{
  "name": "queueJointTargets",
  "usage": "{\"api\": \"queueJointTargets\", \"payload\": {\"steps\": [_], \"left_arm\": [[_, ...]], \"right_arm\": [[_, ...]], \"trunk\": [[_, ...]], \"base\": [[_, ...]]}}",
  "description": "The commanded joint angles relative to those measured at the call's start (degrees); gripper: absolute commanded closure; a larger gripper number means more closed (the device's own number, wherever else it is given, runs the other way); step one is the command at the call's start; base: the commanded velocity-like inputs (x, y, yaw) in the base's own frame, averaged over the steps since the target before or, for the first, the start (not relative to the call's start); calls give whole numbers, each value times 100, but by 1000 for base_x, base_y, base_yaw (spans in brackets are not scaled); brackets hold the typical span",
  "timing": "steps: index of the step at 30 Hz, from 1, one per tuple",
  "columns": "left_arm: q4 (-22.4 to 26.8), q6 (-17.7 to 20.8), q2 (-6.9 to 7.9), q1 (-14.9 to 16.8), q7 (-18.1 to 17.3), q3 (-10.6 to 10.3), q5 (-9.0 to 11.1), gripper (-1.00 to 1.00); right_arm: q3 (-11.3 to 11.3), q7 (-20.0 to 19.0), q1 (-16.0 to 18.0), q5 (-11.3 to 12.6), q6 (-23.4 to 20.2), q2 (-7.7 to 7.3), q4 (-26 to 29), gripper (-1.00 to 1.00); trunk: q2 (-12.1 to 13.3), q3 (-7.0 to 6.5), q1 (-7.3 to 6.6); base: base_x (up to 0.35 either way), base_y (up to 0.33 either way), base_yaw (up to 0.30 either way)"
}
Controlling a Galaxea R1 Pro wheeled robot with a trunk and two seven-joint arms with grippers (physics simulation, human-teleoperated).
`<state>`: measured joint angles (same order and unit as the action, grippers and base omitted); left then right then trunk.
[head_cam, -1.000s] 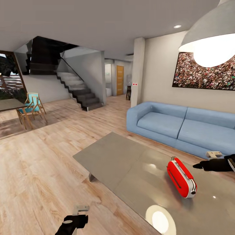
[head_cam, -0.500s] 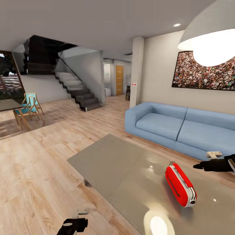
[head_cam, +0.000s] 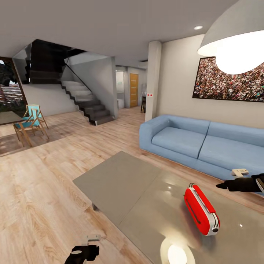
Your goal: Turn on the radio receiver that's on the table in the living room.
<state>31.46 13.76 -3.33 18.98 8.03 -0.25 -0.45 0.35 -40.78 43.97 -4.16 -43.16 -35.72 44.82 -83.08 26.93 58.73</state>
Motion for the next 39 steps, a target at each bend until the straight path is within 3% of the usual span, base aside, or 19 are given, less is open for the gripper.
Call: {"api": "queueJointTargets", "payload": {"steps": [1,18,25,31,33,36,39], "left_arm": [[0,-2,4,0,-1,0,0,-100],[-1,-57,22,0,5,8,-25,-100],[-1,-65,13,0,5,7,-17,-100],[-3,-66,24,0,5,8,-16,-100],[-3,-66,20,0,5,8,-16,-100],[-6,-66,18,0,5,8,-16,-100],[-3,-66,19,0,5,8,-16,-100]], "right_arm": [[0,0,-1,-2,0,1,0,-100],[7,12,-1,13,-12,12,-24,-100],[22,33,-1,28,-25,25,-318,-100],[31,88,-2,18,-41,233,-443,-100],[108,95,-2,14,-40,297,-544,-100],[428,103,-2,18,-31,342,-614,-100],[554,105,-2,20,-27,352,-640,-100]], "trunk": [[0,0,0],[0,0,0],[0,0,0],[0,0,0],[0,0,0],[0,0,0],[0,0,0]], "base": [[0,0,0],[139,28,0],[52,0,0],[165,0,0],[33,0,0],[9,0,0],[2,0,0]]}}
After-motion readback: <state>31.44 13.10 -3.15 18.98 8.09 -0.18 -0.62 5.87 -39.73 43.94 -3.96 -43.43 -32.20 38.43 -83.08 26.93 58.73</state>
